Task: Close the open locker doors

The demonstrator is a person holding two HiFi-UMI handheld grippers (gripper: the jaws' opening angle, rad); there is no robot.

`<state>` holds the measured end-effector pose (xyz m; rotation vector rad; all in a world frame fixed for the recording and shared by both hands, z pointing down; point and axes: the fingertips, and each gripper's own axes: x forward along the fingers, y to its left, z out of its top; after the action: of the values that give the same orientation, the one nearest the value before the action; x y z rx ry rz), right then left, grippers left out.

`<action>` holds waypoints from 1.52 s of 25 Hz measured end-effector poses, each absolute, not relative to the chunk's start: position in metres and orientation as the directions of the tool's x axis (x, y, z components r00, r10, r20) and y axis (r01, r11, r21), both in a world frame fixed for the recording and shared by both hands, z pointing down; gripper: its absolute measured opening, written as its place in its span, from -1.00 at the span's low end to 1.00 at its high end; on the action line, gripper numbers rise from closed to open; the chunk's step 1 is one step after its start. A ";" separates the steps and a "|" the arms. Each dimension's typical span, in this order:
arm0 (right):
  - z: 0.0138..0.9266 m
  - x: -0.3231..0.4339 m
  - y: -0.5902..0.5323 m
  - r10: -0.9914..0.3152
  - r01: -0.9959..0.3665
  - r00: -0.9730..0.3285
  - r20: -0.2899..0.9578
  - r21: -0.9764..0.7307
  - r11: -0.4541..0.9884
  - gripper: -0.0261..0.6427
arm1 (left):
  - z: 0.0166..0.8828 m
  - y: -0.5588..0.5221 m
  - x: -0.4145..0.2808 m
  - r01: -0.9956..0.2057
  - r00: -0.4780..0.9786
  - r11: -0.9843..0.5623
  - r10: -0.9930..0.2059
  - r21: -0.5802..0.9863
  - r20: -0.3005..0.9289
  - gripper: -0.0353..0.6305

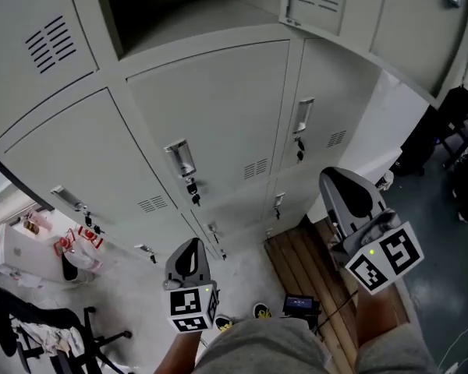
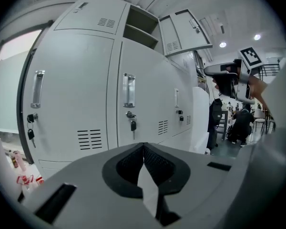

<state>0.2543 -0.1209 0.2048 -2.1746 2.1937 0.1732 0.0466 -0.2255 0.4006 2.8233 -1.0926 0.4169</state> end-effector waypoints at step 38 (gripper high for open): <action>0.042 0.312 -0.038 -0.906 -0.970 -0.235 -0.351 0.152 0.192 -0.60 | 0.300 -0.132 0.159 -0.594 0.796 -0.804 -0.592 -0.030 0.127 -0.87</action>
<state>0.3123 -0.0376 0.0415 -1.8169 2.2773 0.5113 0.1588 -0.1321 0.3004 2.9665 -0.9793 0.2041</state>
